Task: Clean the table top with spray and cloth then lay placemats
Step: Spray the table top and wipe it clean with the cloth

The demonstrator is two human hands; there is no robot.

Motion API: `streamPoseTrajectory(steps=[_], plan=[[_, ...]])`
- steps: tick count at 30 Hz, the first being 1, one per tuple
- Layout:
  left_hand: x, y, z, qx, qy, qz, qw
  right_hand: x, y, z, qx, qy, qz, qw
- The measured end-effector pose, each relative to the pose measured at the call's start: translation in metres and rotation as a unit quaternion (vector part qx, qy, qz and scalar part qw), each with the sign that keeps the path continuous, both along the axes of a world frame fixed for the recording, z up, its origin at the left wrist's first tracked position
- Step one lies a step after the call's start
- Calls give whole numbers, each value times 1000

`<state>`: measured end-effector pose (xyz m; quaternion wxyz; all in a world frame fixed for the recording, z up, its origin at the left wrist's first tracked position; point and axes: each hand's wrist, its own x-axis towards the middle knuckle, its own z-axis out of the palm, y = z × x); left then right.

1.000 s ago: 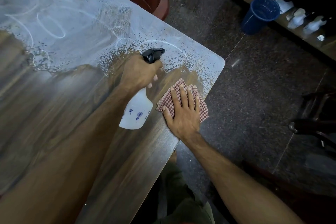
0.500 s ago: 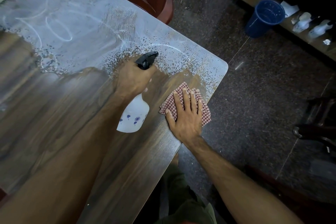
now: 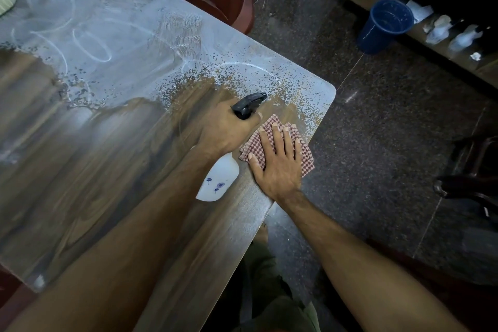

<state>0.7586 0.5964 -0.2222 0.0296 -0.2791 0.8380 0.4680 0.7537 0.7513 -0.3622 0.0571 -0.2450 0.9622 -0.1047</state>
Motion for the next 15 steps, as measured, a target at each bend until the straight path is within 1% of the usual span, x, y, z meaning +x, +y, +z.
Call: streamPoseTrajectory(steps=[5,9,12,15], plan=[[-3,17,3,-31,5,-12,999,1,1,-2,-5,12,2,1000],[1,18,4,-34,16,-2,999,1,2,-2,0,7,3,1000],[5,11,2,-23,15,23,999,0,2,-1,-1,0,2,1000],[8,-4,-1,-2,30,83,996,0,2,1,3,-7,4,1000]])
